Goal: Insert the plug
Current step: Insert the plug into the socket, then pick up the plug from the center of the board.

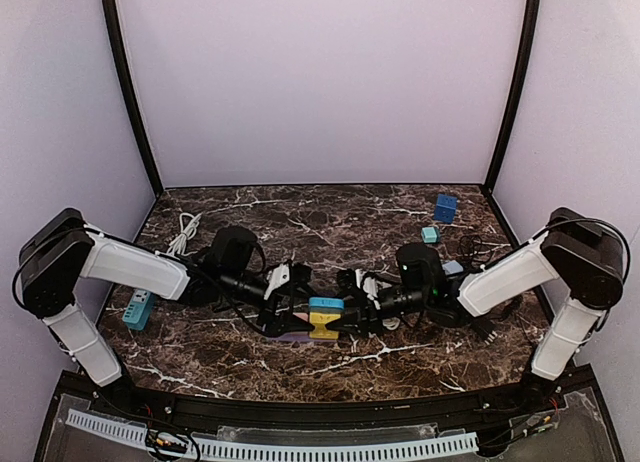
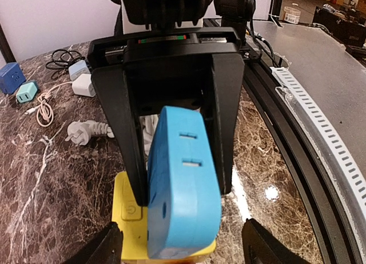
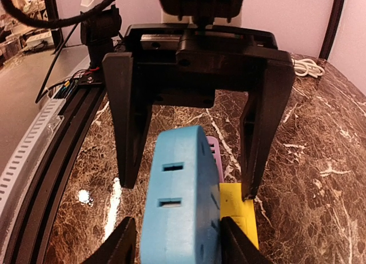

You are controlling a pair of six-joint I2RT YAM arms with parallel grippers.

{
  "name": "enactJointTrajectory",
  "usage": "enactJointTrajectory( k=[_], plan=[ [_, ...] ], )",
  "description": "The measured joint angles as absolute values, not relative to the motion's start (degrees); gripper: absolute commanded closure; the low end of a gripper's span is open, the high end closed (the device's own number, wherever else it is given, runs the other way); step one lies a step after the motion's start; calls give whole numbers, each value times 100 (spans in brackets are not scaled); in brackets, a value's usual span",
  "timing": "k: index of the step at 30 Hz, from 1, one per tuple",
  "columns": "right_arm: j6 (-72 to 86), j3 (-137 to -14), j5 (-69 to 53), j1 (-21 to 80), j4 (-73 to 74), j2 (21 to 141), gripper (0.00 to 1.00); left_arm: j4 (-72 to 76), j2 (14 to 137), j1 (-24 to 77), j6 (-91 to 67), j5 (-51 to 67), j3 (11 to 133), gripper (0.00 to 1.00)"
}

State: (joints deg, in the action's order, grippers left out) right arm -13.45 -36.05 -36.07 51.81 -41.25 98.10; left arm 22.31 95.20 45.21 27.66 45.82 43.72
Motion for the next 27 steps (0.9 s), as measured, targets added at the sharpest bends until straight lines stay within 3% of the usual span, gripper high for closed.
enactJointTrajectory(
  k=[11, 20, 27],
  plan=[
    [-1162, -3750, -3203, 5218, -3103, 9177, 16, 1684, 8586, 4517, 3041, 4060, 4254, 21],
    [-731, -3776, -2963, 5218, -2755, 7902, 7, 996, 7498, 4499, 2950, 3468, 4007, 19],
    [386, -5186, -1190, 4860, -690, 7535, 6, 237, 6799, 4095, 2141, 2869, 3826, 20]
  ],
)
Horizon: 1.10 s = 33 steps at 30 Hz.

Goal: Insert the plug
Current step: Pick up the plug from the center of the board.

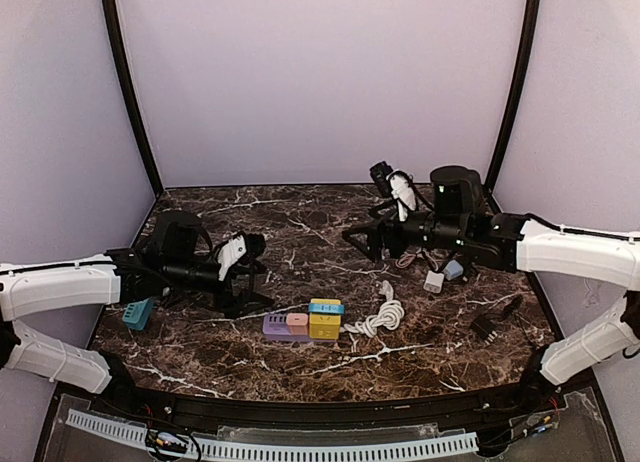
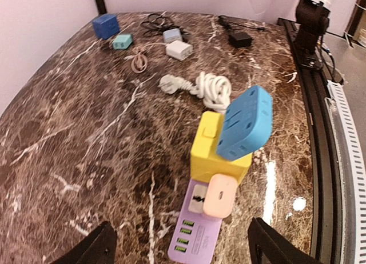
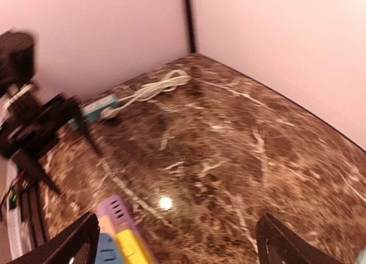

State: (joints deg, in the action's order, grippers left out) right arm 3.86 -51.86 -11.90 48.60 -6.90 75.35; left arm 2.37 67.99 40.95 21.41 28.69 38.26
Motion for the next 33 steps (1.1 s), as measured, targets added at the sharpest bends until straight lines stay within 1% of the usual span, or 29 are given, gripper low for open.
enactJointTrajectory(
  k=[4, 7, 10, 14, 19, 23, 25, 29, 33],
  plan=[
    [1271, -5955, 193, 4268, 775, 7745, 6, -25, 6493, 3732, 1643, 2506, 3610, 21],
    [1669, -5975, 757, 3800, 1549, 7913, 6, -32, 6187, 3662, 1264, 2255, 3229, 22],
    [1935, -5913, 1050, 3389, 2239, 8152, 6, 30, 5852, 3662, 797, 2056, 2849, 22],
    [2123, -5780, 1262, 2884, 2733, 8379, 9, 224, 5468, 3662, 174, 1761, 2499, 23],
    [2097, -5736, 1260, 2314, 2917, 8628, 13, 620, 5133, 3645, -388, 1466, 2167, 23],
    [1892, -5966, 1059, 1992, 2930, 9102, 17, 851, 5022, 3614, -652, 1380, 1927, 23],
    [1800, -6274, 985, 1887, 2897, 9459, 20, 952, 4969, 3610, -735, 1352, 1820, 23],
    [1634, -7111, 928, 1765, 2799, 10291, 34, 1105, 4816, 3551, -845, 1332, 1610, 23],
    [1487, -8023, 899, 1691, 2731, 11242, 37, 1190, 4611, 3385, -932, 1319, 1490, 23]
  ],
)
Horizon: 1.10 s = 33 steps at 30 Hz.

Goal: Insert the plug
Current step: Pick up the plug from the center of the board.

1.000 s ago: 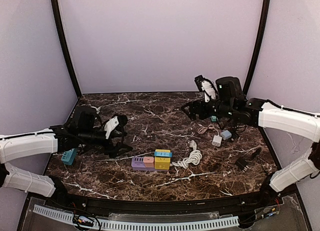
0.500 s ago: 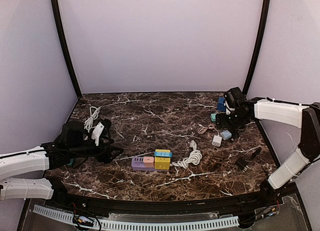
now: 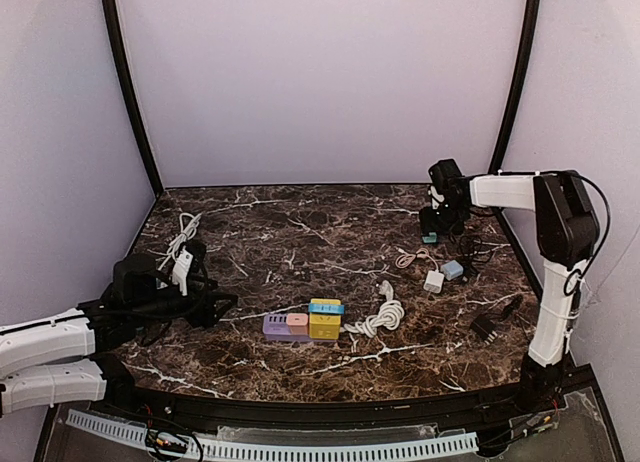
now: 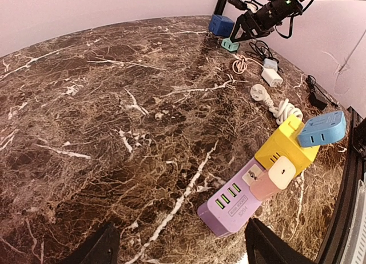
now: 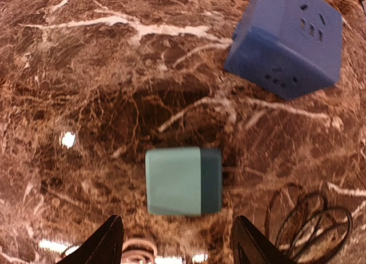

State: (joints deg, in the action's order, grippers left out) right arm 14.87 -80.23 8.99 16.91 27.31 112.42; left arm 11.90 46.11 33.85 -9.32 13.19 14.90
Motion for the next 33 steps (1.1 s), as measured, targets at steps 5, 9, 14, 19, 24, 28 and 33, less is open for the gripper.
enactJointTrajectory(
  k=[5, 9, 14, 19, 24, 28, 33],
  plan=[
    [1372, -8709, 926, 1673, 2882, 11944, 39, 1310, 4453, 3183, -969, 1323, 1422, 23],
    [1337, -8722, 947, 1673, 3017, 11968, 39, 1391, 4451, 3133, -974, 1328, 1382, 23],
    [1238, -8617, 1037, 1673, 3087, 11865, 39, 1448, 4491, 3122, -1015, 1323, 1365, 23],
    [1264, -8044, 1059, 1688, 3308, 11124, 38, 1498, 4571, 3118, -1044, 1323, 1365, 23],
    [1599, -7511, 1205, 1962, 3623, 10082, 33, 1542, 4622, 3100, -1070, 1323, 1332, 23],
    [2161, -6991, 1140, 2429, 3697, 9592, 31, 1579, 4635, 3098, -1074, 1328, 1295, 23],
    [2856, -6613, 1033, 2727, 4021, 9677, 28, 1597, 4646, 3096, -1074, 1376, 1291, 23]
  ],
)
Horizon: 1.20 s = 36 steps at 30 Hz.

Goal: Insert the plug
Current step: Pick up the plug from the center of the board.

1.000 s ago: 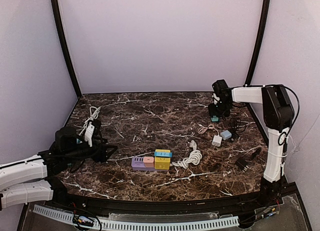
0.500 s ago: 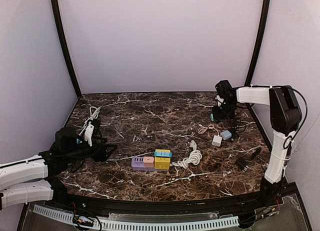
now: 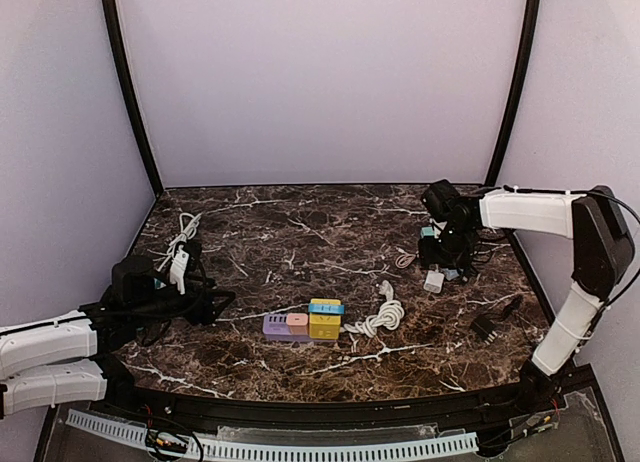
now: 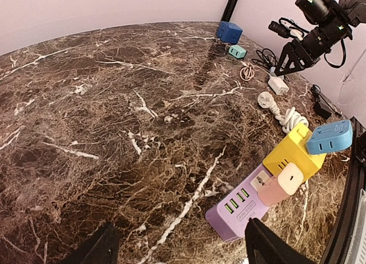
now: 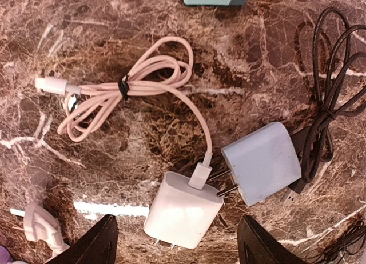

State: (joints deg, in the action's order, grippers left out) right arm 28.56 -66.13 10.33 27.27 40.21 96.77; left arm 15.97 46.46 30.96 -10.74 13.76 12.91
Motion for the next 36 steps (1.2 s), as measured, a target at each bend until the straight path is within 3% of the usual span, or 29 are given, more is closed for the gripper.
enactJointTrajectory(
  k=[6, 10, 12, 16, 20, 26, 32, 36],
  plan=[
    [3326, -6534, 1028, 2751, 4104, 9815, 28, 1632, 4641, 3096, -1074, 1441, 1291, 23],
    [3472, -6477, 998, 2751, 4119, 10020, 35, 1671, 4641, 3096, -1074, 1459, 1288, 23],
    [3494, -6475, 969, 2751, 4110, 10217, 44, 1671, 4641, 3096, -1074, 1461, 1288, 23],
    [3555, -6466, 882, 2751, 4003, 10394, 77, 1673, 4637, 3096, -1074, 1483, 1286, 23],
    [3461, -6440, 873, 2751, 3955, 10337, 100, 1706, 4626, 3096, -1074, 1518, 1273, 24],
    [2696, -6383, 744, 2939, 3846, 9789, 100, 1710, 4582, 3089, -1022, 1632, 1269, 26],
    [1205, -6740, 744, 3833, 3461, 8558, 100, 1645, 4403, 3070, -331, 2320, 1358, 26],
    [14, -6729, 443, 4587, 2460, 7708, 100, 1431, 4379, 3070, 427, 2928, 1868, 26]
  ],
)
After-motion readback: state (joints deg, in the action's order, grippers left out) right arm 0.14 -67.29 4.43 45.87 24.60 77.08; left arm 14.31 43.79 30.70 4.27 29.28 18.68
